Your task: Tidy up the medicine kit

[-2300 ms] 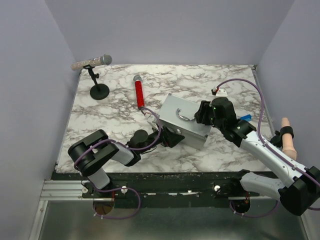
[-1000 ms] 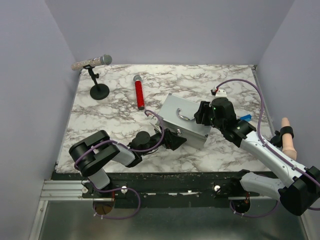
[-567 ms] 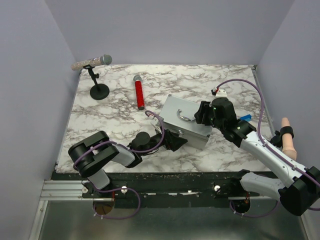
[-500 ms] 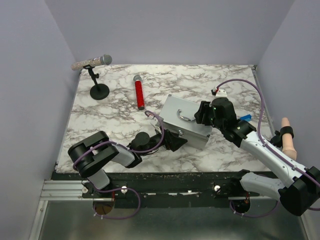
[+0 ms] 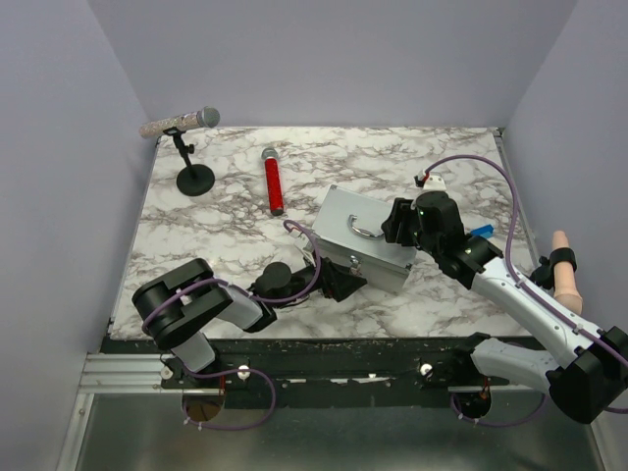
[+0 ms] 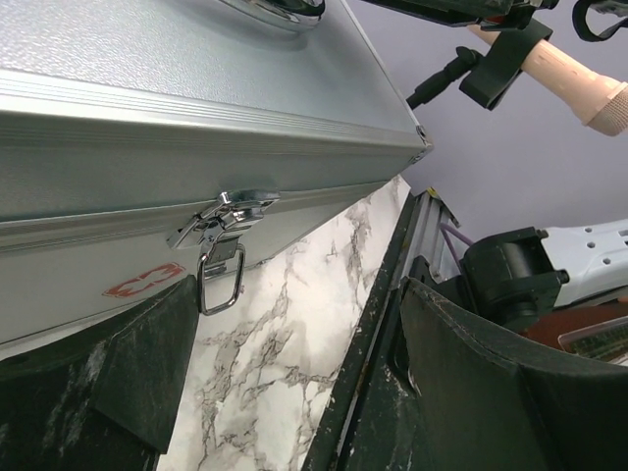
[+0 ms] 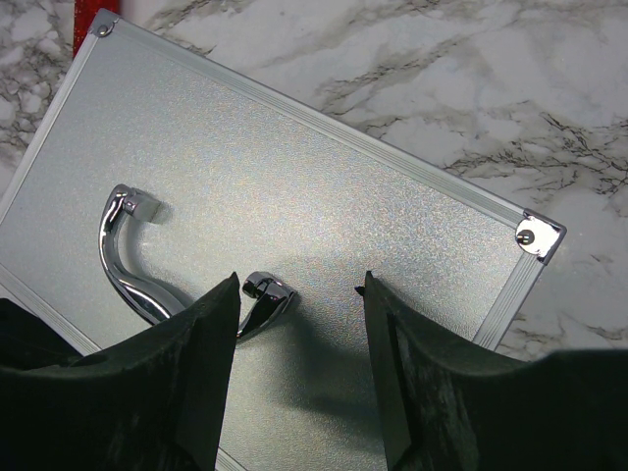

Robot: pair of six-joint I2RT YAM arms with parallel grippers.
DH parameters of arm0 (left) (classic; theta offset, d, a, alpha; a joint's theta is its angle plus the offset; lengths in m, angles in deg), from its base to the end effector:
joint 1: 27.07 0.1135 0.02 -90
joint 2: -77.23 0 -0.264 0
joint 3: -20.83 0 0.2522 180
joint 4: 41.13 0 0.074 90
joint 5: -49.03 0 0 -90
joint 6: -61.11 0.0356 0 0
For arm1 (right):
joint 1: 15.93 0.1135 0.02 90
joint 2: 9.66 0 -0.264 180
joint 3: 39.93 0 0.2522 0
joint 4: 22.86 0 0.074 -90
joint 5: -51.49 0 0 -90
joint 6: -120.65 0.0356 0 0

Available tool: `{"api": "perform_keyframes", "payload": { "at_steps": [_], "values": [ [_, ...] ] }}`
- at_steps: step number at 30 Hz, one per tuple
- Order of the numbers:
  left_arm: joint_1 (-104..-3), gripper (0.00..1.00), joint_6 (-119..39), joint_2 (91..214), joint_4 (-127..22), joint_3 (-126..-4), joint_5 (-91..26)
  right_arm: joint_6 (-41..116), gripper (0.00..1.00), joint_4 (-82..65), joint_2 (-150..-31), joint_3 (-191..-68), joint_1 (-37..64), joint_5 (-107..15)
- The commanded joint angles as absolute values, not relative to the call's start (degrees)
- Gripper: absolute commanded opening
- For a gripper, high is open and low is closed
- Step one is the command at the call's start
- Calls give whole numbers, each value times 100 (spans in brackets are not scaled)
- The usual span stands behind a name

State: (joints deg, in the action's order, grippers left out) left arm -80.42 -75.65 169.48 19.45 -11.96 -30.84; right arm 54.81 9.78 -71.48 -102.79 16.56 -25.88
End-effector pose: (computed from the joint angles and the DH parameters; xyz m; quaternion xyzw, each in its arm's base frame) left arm 0.1547 -0.2184 0.1622 0.1030 0.6927 -0.5849 0.4092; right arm 0.2067 0.1224 0.2938 -0.0095 0.8692 0.1456 0.4724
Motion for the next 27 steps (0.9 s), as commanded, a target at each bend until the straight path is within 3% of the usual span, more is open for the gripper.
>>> {"api": "perform_keyframes", "payload": {
  "at_steps": [1, 27],
  "values": [
    [-8095, 88, -7565, 16890, 2500, -1209, -2902, 5499, 62, 848, -7162, -10176, 1615, -2655],
    [-8130, 88, -7521, 16557, 2263, -1262, -3007, 5517, 62, 857, -7127, -10150, 1615, -2638]
  ]
}}
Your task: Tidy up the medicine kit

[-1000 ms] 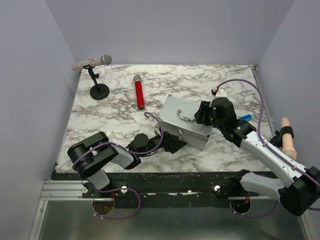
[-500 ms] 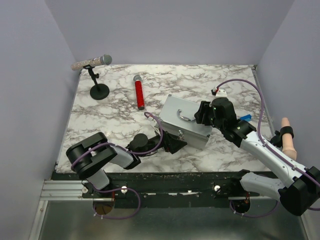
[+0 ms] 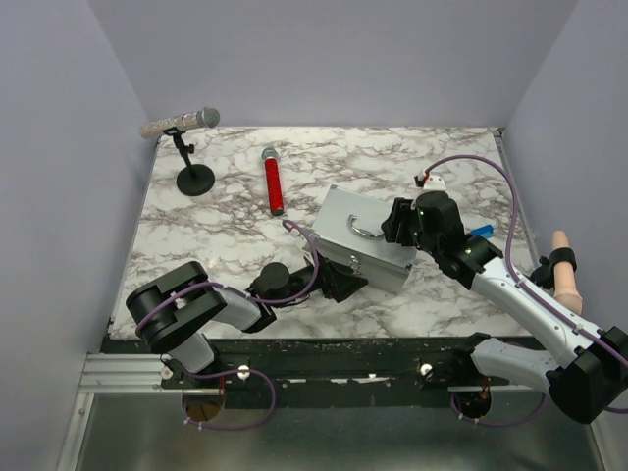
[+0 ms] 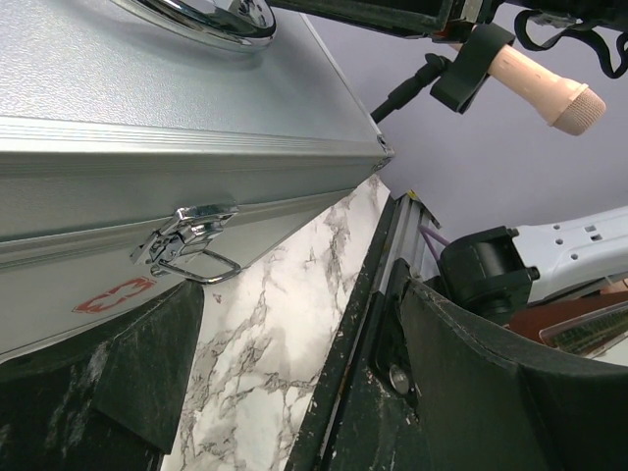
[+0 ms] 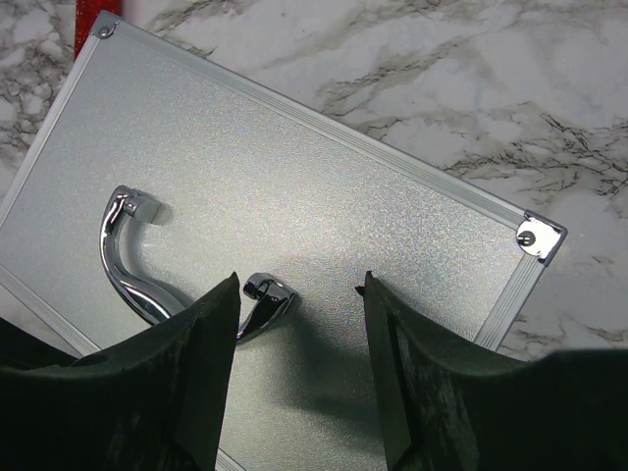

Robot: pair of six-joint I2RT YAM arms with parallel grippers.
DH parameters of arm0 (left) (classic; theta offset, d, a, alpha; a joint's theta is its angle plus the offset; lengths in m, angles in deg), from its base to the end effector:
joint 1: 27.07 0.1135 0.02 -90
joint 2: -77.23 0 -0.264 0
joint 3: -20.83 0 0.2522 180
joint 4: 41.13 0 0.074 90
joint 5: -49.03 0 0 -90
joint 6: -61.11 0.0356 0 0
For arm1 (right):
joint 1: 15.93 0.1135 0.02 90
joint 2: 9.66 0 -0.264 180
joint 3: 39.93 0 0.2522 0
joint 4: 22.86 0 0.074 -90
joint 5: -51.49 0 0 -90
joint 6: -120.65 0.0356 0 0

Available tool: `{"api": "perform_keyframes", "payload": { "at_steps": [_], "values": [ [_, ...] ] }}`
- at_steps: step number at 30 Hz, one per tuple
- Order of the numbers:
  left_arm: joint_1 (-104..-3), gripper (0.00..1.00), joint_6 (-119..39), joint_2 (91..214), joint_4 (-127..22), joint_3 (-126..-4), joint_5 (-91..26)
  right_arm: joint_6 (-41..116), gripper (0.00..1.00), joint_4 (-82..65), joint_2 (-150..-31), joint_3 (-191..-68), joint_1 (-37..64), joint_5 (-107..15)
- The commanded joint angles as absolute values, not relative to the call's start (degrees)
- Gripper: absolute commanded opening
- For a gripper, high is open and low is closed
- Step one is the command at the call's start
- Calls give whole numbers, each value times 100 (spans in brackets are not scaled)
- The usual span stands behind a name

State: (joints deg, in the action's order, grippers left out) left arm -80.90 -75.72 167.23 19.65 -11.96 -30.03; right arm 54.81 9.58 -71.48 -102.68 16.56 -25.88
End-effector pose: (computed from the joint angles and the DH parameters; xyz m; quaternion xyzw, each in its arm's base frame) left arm 0.1511 -0.2182 0.1723 0.1110 0.6761 -0.6001 0.4129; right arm 0.2068 0.1225 0.2935 -0.0094 0.8689 0.1459 0.4730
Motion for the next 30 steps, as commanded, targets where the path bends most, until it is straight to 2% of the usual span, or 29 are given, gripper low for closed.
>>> {"api": "perform_keyframes", "payload": {
  "at_steps": [1, 30],
  "values": [
    [-8130, 89, -7521, 16539, 2228, -1262, -3016, 5508, 62, 848, -7127, -10159, 1607, -2638],
    [-8130, 91, -7336, 16503, 1744, -1561, -3359, 5508, 62, 822, -7118, -10097, 1615, -2638]
  ]
}}
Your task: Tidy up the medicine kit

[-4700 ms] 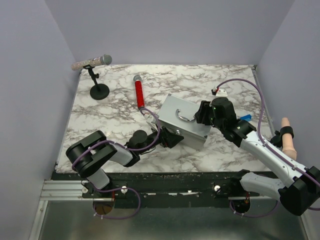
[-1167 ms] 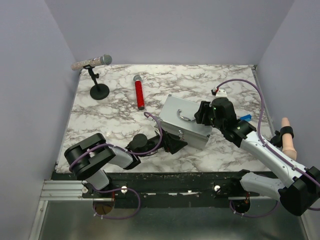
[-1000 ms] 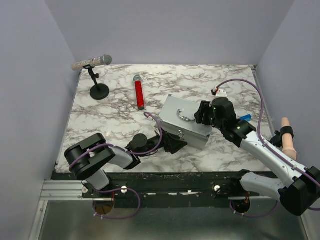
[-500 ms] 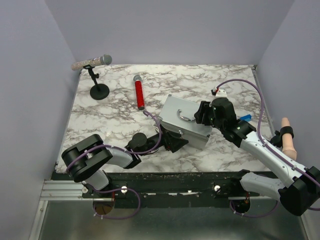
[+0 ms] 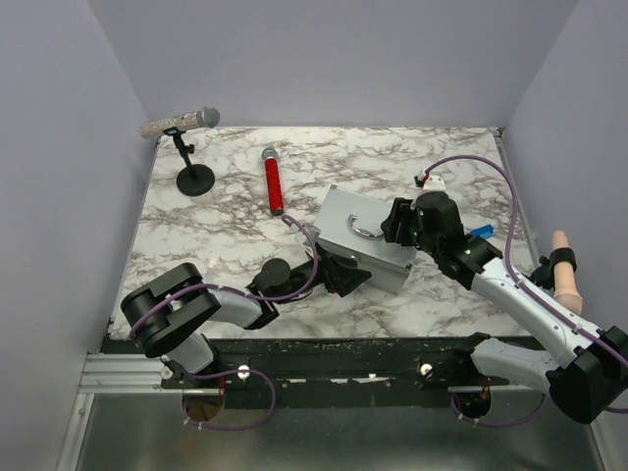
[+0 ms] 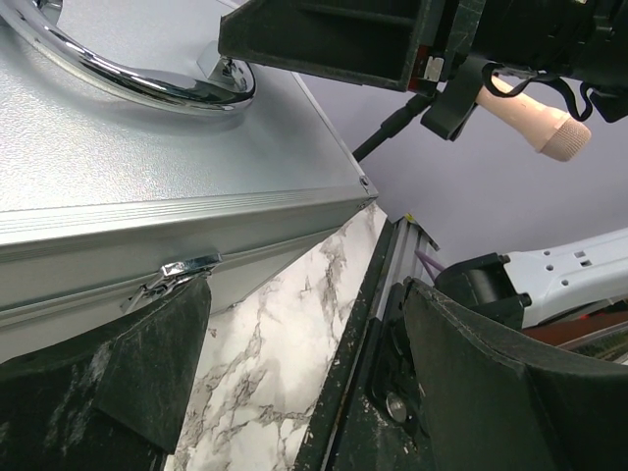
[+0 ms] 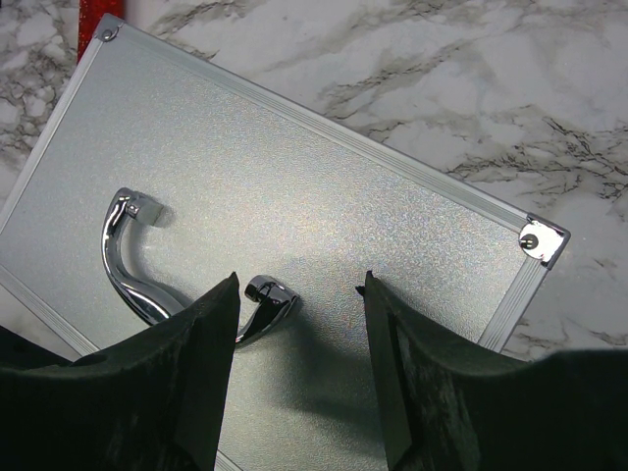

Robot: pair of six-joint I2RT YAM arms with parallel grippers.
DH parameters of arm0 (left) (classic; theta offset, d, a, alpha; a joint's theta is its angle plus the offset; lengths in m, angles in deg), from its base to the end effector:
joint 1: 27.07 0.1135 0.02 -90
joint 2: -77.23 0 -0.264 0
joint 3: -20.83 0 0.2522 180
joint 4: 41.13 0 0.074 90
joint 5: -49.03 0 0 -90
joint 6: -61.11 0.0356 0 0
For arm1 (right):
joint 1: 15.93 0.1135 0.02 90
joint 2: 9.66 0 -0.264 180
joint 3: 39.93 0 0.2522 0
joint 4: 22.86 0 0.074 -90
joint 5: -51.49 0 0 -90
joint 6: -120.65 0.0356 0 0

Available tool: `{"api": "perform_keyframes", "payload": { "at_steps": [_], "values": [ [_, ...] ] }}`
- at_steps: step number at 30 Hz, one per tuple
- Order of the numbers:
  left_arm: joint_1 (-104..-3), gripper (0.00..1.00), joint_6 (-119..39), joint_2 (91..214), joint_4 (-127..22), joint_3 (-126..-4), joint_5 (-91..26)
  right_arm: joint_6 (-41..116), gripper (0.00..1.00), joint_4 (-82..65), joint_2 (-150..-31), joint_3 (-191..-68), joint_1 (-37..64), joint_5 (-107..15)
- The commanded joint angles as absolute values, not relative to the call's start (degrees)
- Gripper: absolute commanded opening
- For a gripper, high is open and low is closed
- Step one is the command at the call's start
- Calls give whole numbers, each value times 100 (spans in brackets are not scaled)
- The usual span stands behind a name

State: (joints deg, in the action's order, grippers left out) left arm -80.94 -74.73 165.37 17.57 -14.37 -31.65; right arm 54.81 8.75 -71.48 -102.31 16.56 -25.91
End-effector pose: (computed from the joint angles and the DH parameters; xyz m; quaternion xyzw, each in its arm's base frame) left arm 0.1557 -0.2231 0.1871 0.1069 0.6626 -0.6003 0.4350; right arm 0.2072 0.1227 0.2926 -0.0090 0.8669 0.1480 0.4758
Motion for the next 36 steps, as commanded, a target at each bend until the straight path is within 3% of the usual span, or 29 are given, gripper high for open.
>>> {"api": "perform_keyframes", "payload": {
  "at_steps": [1, 36],
  "values": [
    [-8130, 91, -7345, 16495, 1744, -1544, -3376, 5508, 62, 822, -7110, -10089, 1615, -2638],
    [-8034, 94, -7345, 16741, 1498, -1675, -3552, 5499, 62, 760, -6987, -9939, 1615, -2682]
  ]
}}
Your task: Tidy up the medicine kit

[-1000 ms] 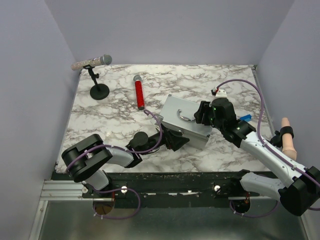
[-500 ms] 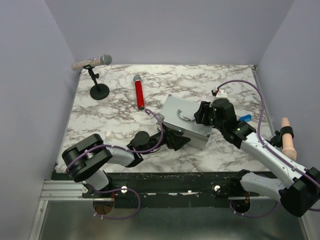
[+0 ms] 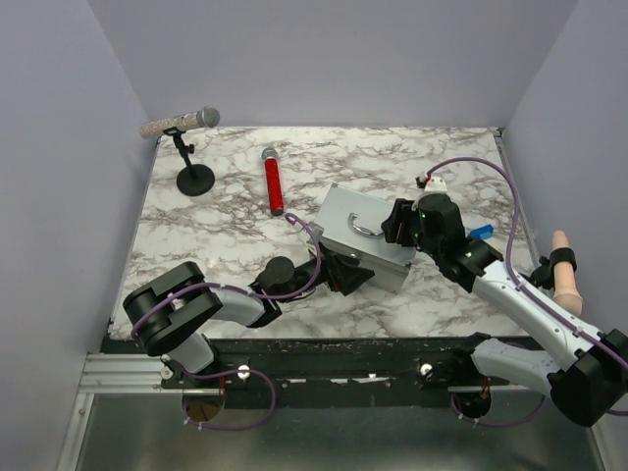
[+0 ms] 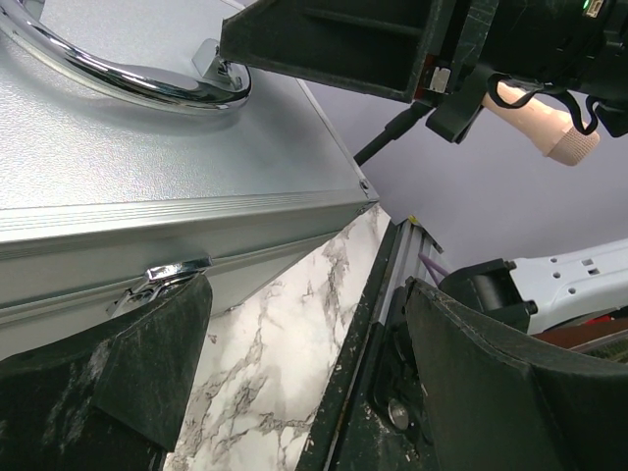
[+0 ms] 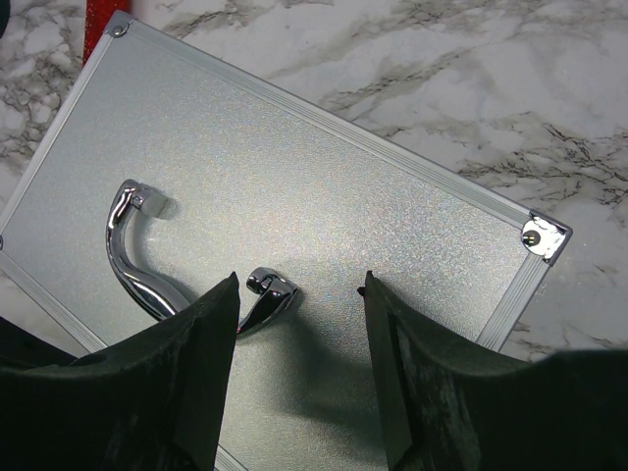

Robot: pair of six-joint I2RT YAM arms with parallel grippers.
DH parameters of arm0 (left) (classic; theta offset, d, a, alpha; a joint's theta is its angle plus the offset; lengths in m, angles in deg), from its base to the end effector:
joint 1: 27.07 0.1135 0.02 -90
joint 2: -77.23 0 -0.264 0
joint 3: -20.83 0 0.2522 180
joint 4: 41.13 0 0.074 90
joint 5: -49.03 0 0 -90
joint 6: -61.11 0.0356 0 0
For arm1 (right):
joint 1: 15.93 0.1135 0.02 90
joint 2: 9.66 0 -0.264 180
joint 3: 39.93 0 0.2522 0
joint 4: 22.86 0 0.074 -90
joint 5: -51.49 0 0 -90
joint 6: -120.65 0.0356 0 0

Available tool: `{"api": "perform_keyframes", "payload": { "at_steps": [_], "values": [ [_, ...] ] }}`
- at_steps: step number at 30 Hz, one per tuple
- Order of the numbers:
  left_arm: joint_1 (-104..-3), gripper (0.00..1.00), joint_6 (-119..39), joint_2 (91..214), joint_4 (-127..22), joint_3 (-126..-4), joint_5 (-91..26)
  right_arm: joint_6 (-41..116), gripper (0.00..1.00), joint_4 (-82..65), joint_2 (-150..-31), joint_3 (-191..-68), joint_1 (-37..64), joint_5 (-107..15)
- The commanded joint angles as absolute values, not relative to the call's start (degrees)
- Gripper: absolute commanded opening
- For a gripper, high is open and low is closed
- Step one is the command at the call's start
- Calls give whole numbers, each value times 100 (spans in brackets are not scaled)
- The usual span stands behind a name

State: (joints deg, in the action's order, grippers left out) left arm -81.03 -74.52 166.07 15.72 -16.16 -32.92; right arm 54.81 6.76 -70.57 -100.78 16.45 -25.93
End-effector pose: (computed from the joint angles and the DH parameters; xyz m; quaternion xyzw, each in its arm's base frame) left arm 0.1603 -0.2288 0.1886 0.1006 0.6684 -0.5923 0.4385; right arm 0.2054 0.1211 0.2901 -0.0067 0.8612 0.1531 0.4847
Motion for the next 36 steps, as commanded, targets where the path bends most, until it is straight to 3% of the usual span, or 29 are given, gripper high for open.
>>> {"api": "perform_keyframes", "payload": {
  "at_steps": [1, 19, 23, 28, 32, 36],
  "values": [
    [-8034, 93, -7354, 16776, 1550, -1649, -3526, 5508, 62, 760, -6987, -9939, 1615, -2682],
    [-8025, 93, -7433, 17031, 1893, -1350, -3526, 5508, 62, 778, -6978, -9931, 1615, -2691],
    [-8025, 93, -7328, 16506, 1912, -1087, -3368, 5473, 63, 874, -6890, -9957, 1615, -2699],
    [-8051, 97, -7047, 14329, -44, -534, -4051, 5403, 64, 1024, -6627, -10036, 1607, -2594],
    [-8069, 99, -7063, 12325, -2681, -655, -5262, 5394, 64, 1225, -6363, -10124, 1589, -2568],
    [-8034, 99, -7484, 11205, -5606, -1217, -6729, 5341, 66, 1586, -5977, -10063, 1589, -2427]
  ]
}}
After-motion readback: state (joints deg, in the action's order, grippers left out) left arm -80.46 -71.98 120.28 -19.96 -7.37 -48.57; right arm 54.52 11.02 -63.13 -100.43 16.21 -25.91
